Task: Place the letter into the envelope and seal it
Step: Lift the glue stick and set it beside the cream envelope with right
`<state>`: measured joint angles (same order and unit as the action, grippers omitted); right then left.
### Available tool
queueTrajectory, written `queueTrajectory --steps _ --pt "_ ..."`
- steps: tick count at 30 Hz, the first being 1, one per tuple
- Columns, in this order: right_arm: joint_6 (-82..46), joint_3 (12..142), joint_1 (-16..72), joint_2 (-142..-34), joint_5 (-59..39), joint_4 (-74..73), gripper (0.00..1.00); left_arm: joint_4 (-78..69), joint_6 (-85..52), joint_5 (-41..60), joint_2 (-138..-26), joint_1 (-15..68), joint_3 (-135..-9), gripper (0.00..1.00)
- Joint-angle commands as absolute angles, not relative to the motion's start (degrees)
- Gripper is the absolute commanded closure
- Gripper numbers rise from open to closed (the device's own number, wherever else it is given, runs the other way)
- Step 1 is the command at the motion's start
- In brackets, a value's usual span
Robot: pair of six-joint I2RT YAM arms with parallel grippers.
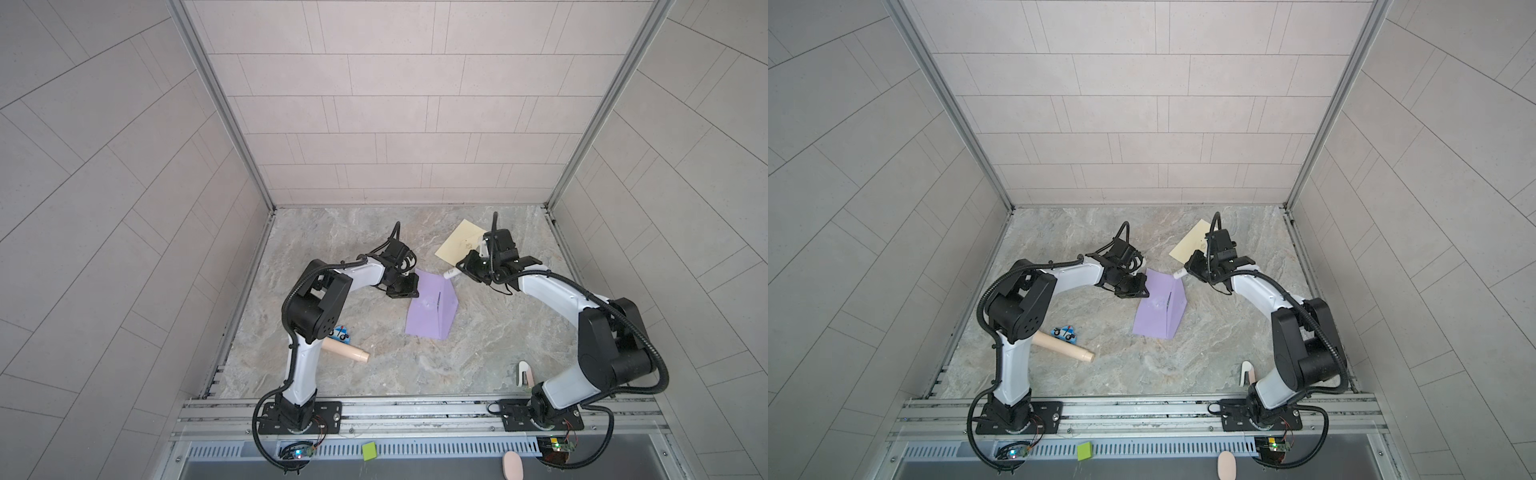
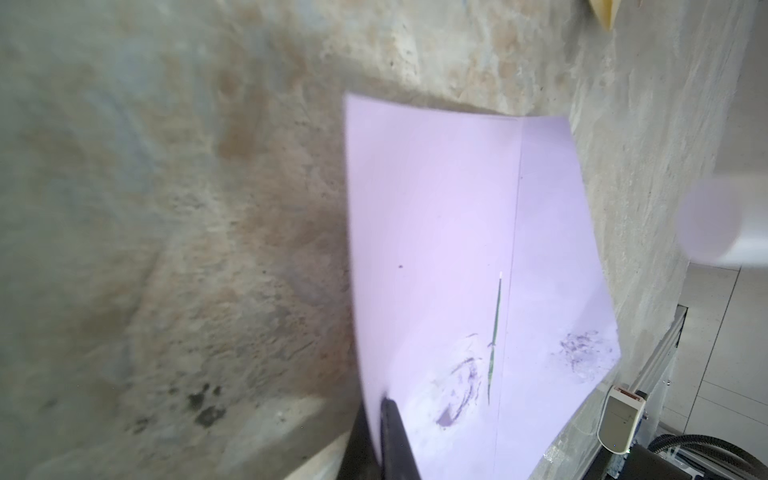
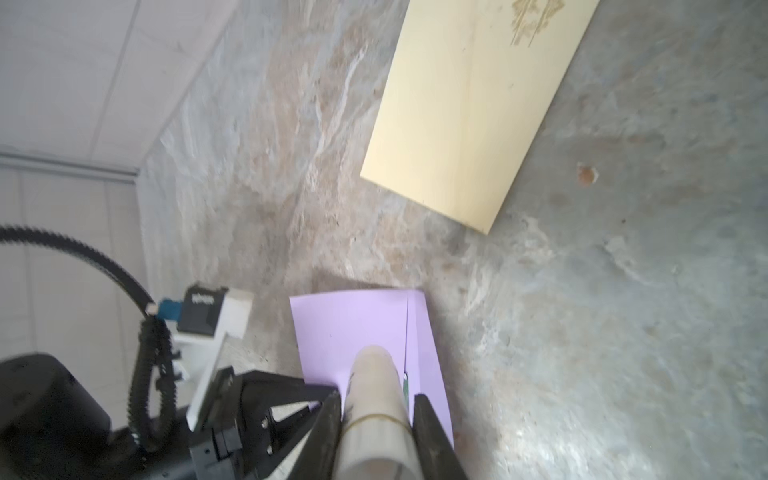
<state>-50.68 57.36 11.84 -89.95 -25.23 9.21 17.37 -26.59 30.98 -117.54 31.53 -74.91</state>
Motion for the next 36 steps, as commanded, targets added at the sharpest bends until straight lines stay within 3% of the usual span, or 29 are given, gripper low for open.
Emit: queueTrajectory --steps 1,10,16,24,33,36 --pt "-57.91 56.93 9.48 -95.43 -34.28 -1.85 1.00 18.54 -26.63 28.41 -116.19 31.22 -74.62 1.00" --pt "-75.08 53.19 8.59 -105.39 -29.00 -20.25 0.96 18.77 -26.28 28.39 -115.83 31.20 -74.62 1.00" --pt "-76.56 50.94 9.27 -105.84 -25.75 -14.31 0.68 18.81 -26.06 28.48 -115.71 31.19 -74.63 1.00" --pt "-71.30 51.57 12.27 -104.59 -24.15 -3.46 0.47 18.64 -26.63 28.74 -116.22 31.42 -74.80 1.00" --pt "-61.10 51.95 13.71 -95.24 -18.52 9.75 0.45 18.54 -26.72 28.70 -116.28 31.54 -74.83 1.00" --pt "-57.05 51.63 13.71 -92.39 -17.54 14.92 0.51 18.50 -26.72 28.84 -116.50 31.55 -75.05 1.00"
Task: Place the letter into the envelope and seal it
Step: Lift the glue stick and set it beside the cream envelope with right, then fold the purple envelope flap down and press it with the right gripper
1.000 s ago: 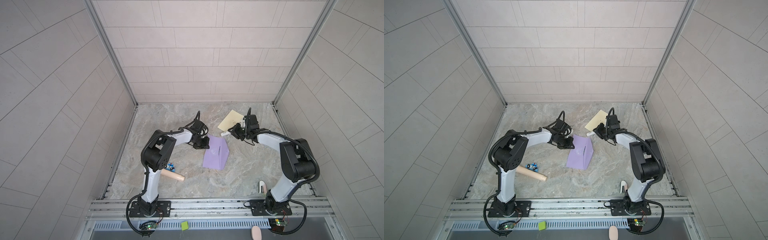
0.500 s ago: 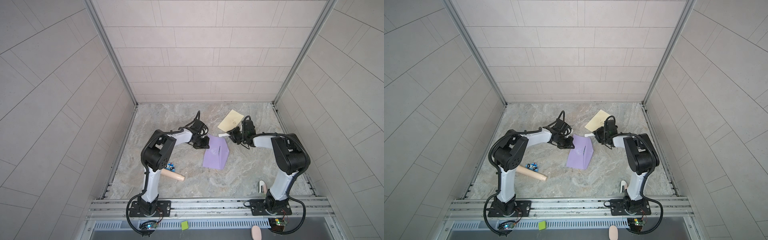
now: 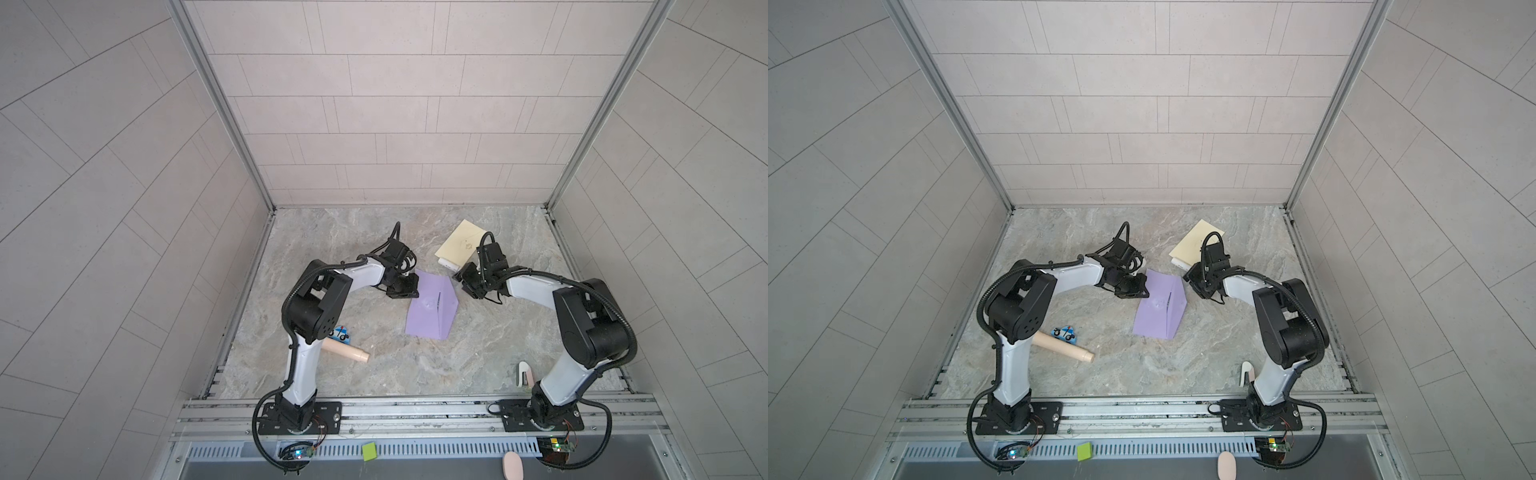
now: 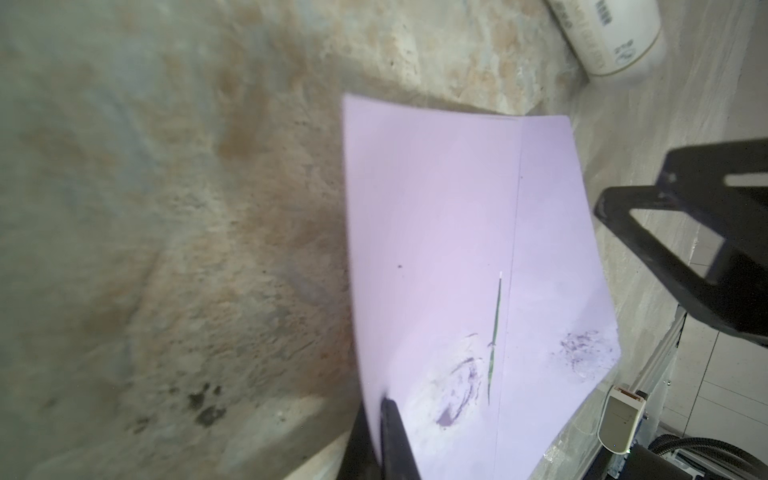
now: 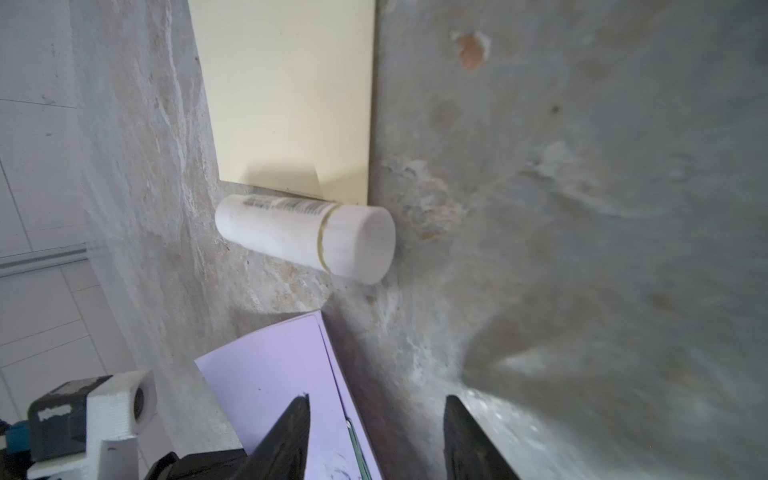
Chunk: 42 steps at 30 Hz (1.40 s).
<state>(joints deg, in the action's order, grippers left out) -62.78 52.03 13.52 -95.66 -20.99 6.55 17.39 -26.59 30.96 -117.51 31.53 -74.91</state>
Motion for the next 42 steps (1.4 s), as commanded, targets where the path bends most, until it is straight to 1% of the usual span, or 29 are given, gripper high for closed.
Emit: queueTrajectory --steps 1,2,4,5,7,12,15,18,27,37,42 --pt "-55.72 51.29 13.76 -91.81 -17.73 16.02 0.59 18.48 -26.72 28.89 -116.70 31.55 -75.14 1.00" --pt "-54.92 50.88 13.78 -91.44 -17.96 17.10 0.69 18.47 -26.81 29.04 -116.86 31.55 -75.20 1.00" --pt "-53.55 49.89 13.96 -90.93 -18.55 18.09 0.83 18.50 -26.76 29.18 -116.97 31.55 -75.27 1.00" --pt "-52.98 49.15 14.20 -90.79 -19.09 18.06 0.87 18.46 -26.86 29.10 -116.99 31.55 -75.27 1.00" --pt "-52.31 48.12 15.12 -90.79 -20.76 16.84 0.90 18.39 -26.83 29.14 -116.89 31.63 -75.17 1.00" --pt "-51.45 48.50 20.81 -92.85 -24.81 12.34 0.91 18.03 -26.81 28.98 -116.54 31.67 -74.87 1.00" --pt "-51.42 50.44 24.52 -94.05 -24.73 11.00 0.92 18.06 -27.02 29.10 -116.56 31.69 -74.81 1.00" --pt "-52.12 53.19 26.46 -96.66 -23.72 11.97 0.92 18.02 -26.98 29.18 -116.51 31.76 -74.72 1.00" --pt "-52.65 61.36 28.93 -106.92 -24.75 15.06 0.92 17.93 -26.48 28.61 -115.76 31.82 -74.30 1.00" --pt "-51.32 64.00 30.72 -111.61 -21.23 24.20 0.94 18.27 -26.20 28.50 -115.62 31.90 -74.36 1.00" --pt "-47.18 64.04 31.26 -111.58 -21.71 29.64 0.94 18.54 -26.28 27.58 -115.48 31.86 -74.37 1.00"
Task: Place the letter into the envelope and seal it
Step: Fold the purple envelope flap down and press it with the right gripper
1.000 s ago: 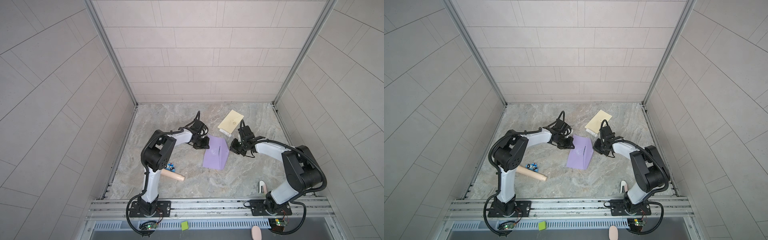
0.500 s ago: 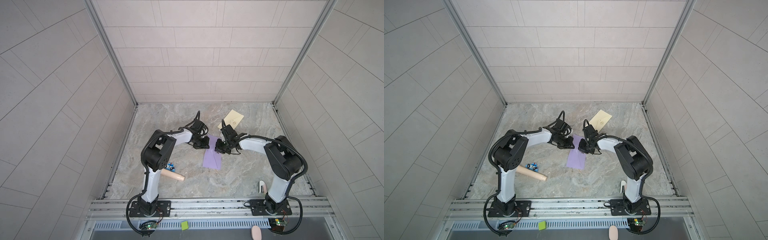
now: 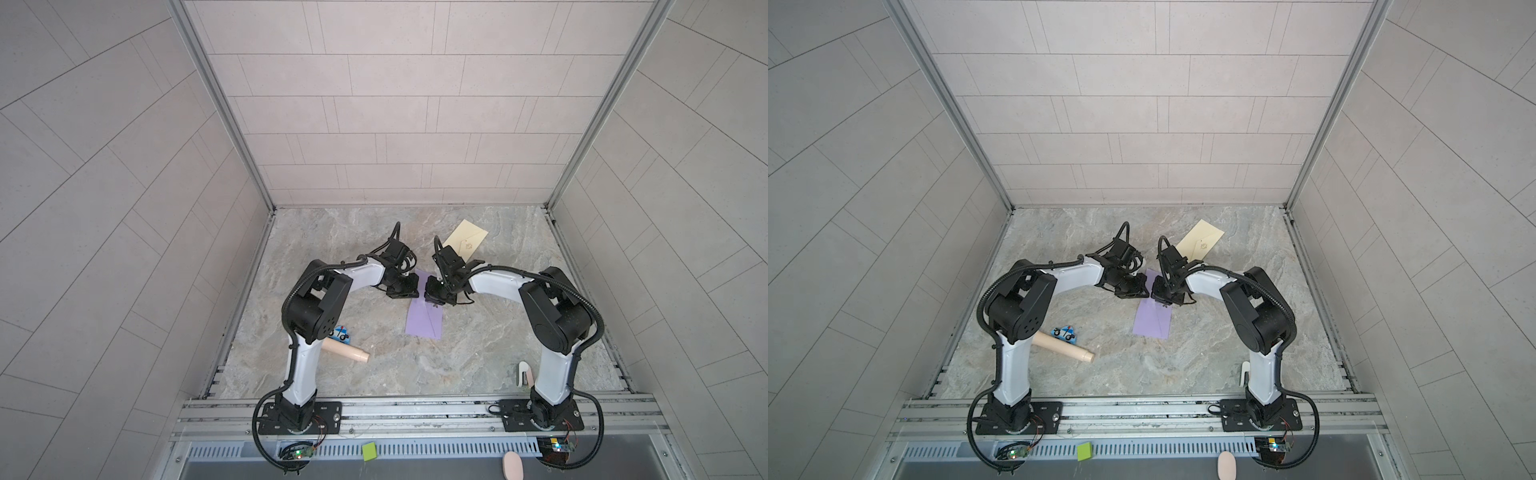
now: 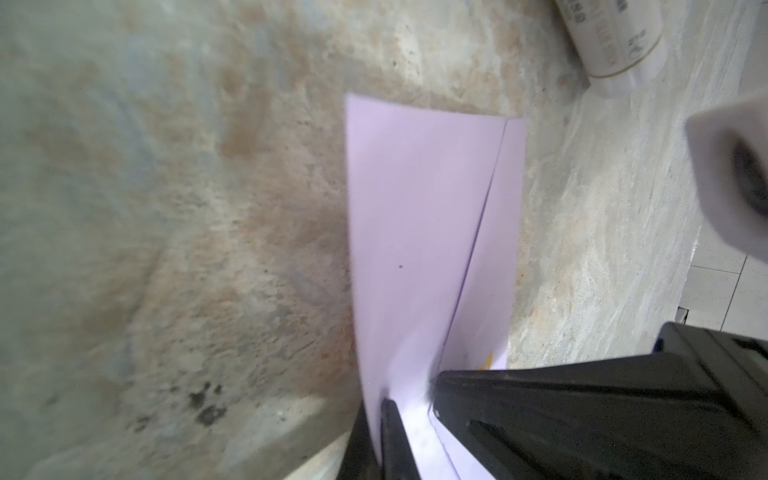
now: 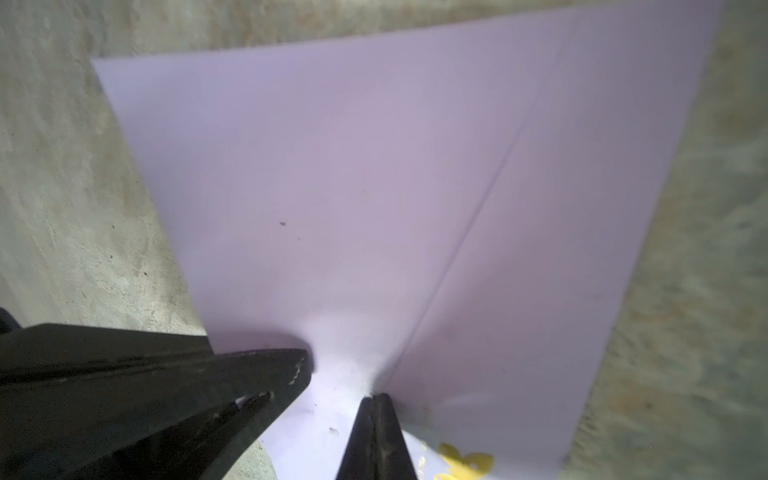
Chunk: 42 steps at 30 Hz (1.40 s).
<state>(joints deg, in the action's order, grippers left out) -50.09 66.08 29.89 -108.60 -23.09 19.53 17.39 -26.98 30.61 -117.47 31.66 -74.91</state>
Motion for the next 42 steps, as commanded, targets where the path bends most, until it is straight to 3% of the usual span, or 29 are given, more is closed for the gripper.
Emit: queueTrajectory --steps 1,33,42 --pt "-46.41 63.84 31.43 -111.41 -22.07 30.23 0.94 18.63 -26.37 27.28 -115.44 31.90 -74.41 1.00" --pt "-43.50 59.29 32.52 -108.69 -21.75 34.77 0.98 18.63 -26.98 26.75 -115.84 31.90 -74.54 1.00" --pt "-45.95 60.57 31.69 -100.97 -17.91 25.64 0.98 18.30 -26.59 27.33 -115.47 32.03 -74.53 1.00"
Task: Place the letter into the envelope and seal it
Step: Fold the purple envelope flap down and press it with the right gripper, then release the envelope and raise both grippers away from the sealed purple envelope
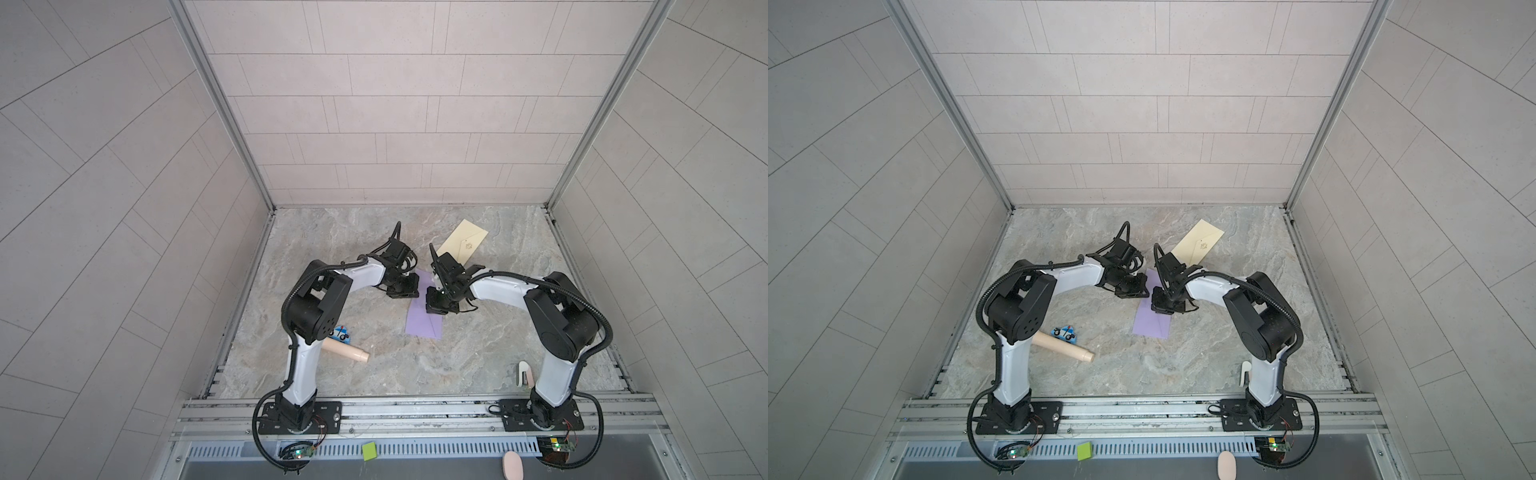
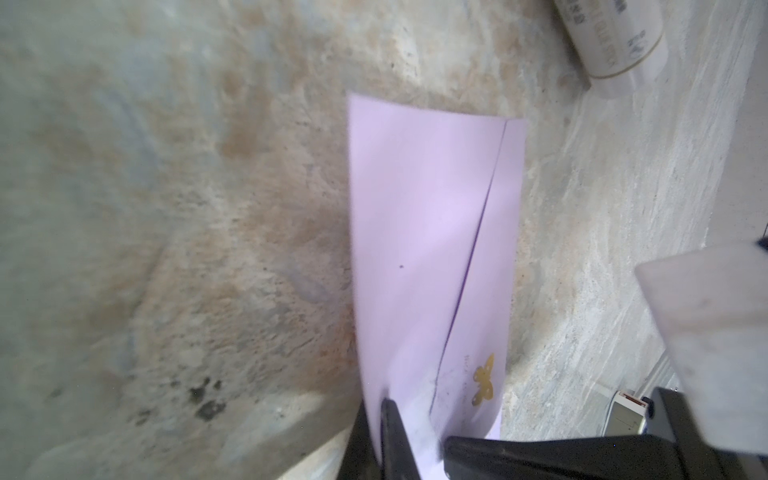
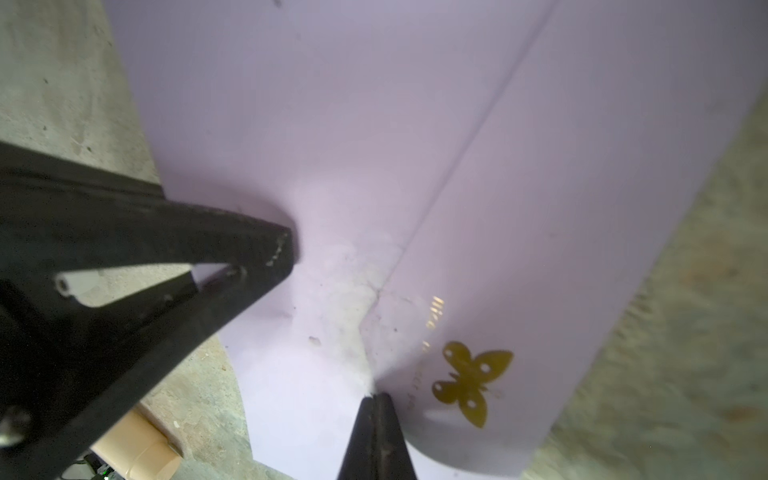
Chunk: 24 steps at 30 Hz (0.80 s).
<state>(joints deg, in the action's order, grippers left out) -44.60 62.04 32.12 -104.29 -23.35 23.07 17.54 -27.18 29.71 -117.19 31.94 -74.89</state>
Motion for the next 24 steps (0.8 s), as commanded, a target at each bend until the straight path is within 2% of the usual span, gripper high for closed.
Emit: queueTrajectory --steps 1,8,11,13,15,17,20,24 --pt "-46.67 60.32 31.33 -98.94 -17.22 23.62 0.97 18.28 -26.55 27.27 -115.46 32.16 -74.54 1.00" --pt "-49.70 57.61 27.22 -86.72 -7.53 19.80 0.89 18.13 -26.13 26.88 -114.71 32.26 -74.42 1.00" --pt "-50.19 55.21 24.21 -85.14 -8.10 20.55 0.89 17.52 -26.19 27.03 -114.35 32.26 -74.56 1.00" --pt "-50.05 53.42 23.00 -84.30 -8.85 20.55 0.89 16.95 -26.21 27.54 -113.80 32.26 -74.77 0.91" --pt "-50.03 51.90 22.34 -83.06 -9.10 20.29 0.89 16.24 -25.98 27.91 -113.00 32.23 -74.71 0.70" --pt "-49.92 51.16 22.15 -82.30 -9.10 20.21 0.89 16.08 -25.37 28.08 -111.74 32.17 -74.74 0.59" --pt "-49.92 50.46 22.15 -81.66 -9.18 20.09 0.89 16.05 -24.75 26.90 -109.14 31.73 -74.25 0.46" --pt "-49.58 50.44 22.15 -82.13 -10.62 19.35 0.88 18.68 -24.59 24.29 -104.39 30.56 -72.89 0.36"
